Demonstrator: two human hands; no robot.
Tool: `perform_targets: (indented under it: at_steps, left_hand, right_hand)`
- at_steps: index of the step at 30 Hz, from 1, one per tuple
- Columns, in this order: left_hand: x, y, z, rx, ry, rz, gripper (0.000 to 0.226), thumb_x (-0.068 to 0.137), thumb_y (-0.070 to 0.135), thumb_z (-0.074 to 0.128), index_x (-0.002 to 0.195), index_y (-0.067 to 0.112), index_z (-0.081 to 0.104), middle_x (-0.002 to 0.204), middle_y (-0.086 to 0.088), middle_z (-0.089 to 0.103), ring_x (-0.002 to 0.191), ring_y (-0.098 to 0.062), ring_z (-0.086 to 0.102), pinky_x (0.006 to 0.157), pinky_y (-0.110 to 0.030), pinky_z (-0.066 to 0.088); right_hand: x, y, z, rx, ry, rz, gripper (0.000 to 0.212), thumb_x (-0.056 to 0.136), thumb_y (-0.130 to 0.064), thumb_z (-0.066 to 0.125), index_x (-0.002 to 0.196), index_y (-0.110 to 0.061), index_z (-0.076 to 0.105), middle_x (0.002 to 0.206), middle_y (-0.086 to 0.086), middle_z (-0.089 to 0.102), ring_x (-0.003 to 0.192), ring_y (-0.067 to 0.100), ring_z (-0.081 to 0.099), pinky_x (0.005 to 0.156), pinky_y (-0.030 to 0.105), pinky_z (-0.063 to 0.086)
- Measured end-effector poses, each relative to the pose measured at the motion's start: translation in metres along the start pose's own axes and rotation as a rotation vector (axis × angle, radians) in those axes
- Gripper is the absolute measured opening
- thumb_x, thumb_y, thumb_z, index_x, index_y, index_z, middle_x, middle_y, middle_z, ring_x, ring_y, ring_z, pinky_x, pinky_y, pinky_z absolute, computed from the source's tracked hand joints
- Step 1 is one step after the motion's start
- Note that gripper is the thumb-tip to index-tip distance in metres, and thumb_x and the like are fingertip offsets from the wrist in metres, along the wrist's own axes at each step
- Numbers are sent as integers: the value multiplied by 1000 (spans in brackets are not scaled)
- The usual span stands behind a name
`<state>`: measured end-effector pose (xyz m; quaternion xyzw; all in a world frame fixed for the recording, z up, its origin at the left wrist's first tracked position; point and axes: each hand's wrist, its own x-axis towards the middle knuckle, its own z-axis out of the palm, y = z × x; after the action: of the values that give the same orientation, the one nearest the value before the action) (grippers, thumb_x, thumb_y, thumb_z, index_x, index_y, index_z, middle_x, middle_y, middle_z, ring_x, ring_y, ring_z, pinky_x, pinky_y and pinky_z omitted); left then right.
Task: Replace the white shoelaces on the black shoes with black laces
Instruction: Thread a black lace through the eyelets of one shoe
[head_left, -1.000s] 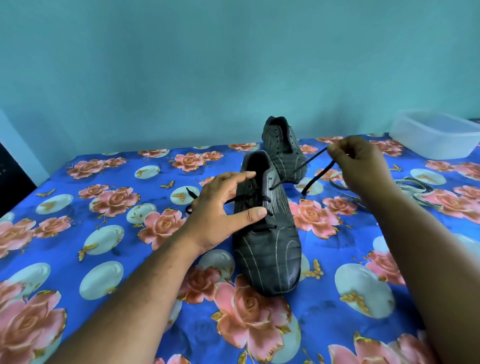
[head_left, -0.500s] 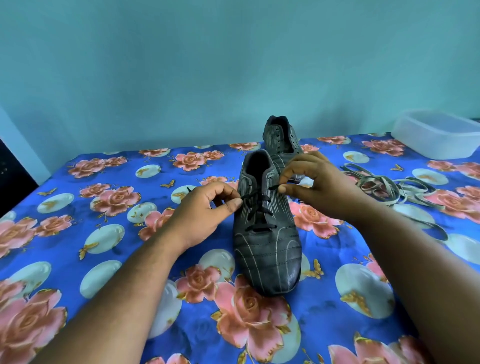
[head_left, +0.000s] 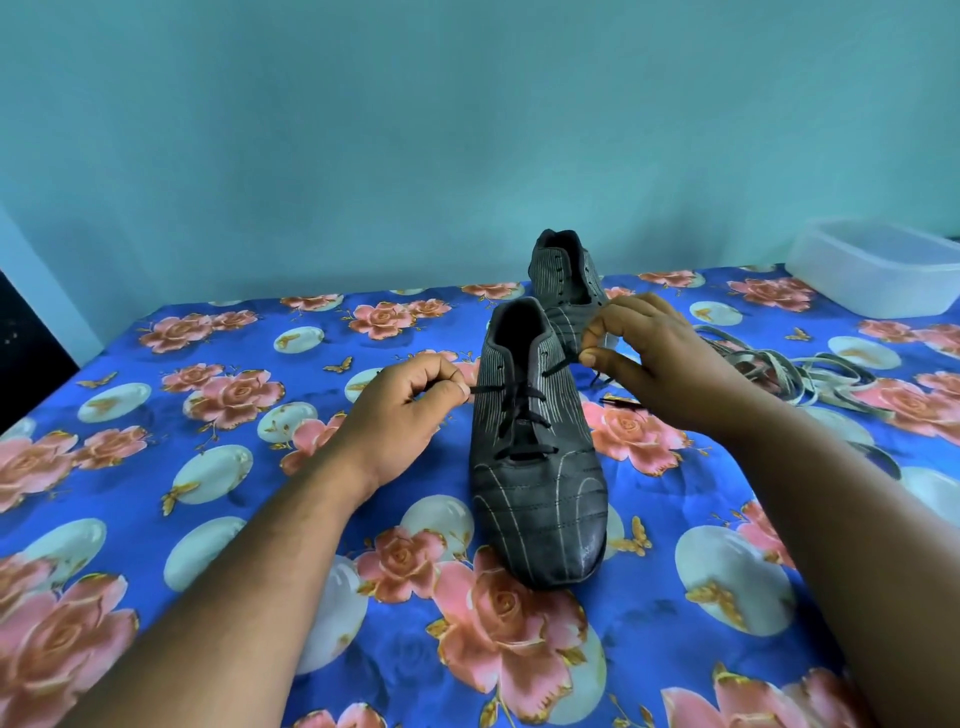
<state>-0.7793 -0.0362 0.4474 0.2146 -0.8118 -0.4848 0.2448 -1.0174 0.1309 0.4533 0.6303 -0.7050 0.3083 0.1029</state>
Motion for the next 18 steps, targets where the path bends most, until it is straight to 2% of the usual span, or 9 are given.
perform_targets:
  at_steps: [2,4,5,7,8,10,12,15,18]
  left_hand:
    - [-1,-1,2,13,5,44,10,98,20,64,88,18,64,78,27,63,72,8,56,84,-29,45]
    - [0,-5,4,143,43,186,14,92,36,73,92,25,64,97,22,63,91,2,57,85,-26,42]
    - [1,-7,6,209,60,252,18,88,45,72,93,29,65,102,18,61,100,-3,55,90,-28,42]
    - [1,-7,11,264,92,309,24,82,55,67,96,36,68,106,18,59,112,-7,54,101,-43,43]
    - [2,-7,13,273,118,319,26,81,58,65,99,39,68,106,19,58,113,-8,54,102,-50,42]
    - [3,-7,17,273,164,338,26,81,60,64,101,43,68,105,18,58,112,-11,55,100,-55,42]
    - [3,-6,20,256,185,343,27,81,60,64,100,42,68,104,17,58,109,-13,57,98,-56,44]
    - [4,-3,24,241,195,327,24,80,59,63,92,39,69,101,16,59,106,-12,57,97,-55,44]
    - [5,-1,30,201,190,278,23,78,57,61,78,35,67,95,14,61,103,-15,59,97,-52,45]
  right_hand:
    - [0,-4,1,37,-6,6,13,97,-48,54,98,-35,56,100,-22,55,106,17,48,95,49,44]
    - [1,-9,1,94,3,12,23,96,-50,57,105,-30,61,104,-17,61,110,16,51,98,44,44]
    - [1,-11,1,108,7,3,28,96,-52,58,108,-28,64,106,-15,63,112,17,52,99,42,44]
    - [2,-14,2,107,6,-35,31,95,-54,59,109,-28,68,105,-14,64,111,18,55,99,41,45]
    - [3,-16,3,102,0,-51,30,94,-54,59,107,-29,69,104,-14,65,110,18,55,98,42,45]
    - [4,-18,5,95,-8,-62,25,94,-51,61,103,-30,70,101,-17,65,108,19,55,96,42,46]
    - [5,-18,7,98,-10,-65,16,94,-44,65,99,-29,70,97,-17,64,105,18,55,94,39,46]
    - [5,-21,7,153,-35,-24,5,95,-33,71,94,-28,69,93,-16,63,102,12,54,90,27,44]
    - [5,-26,7,192,-47,34,8,95,-32,67,90,-25,66,91,-16,63,100,7,54,86,21,40]
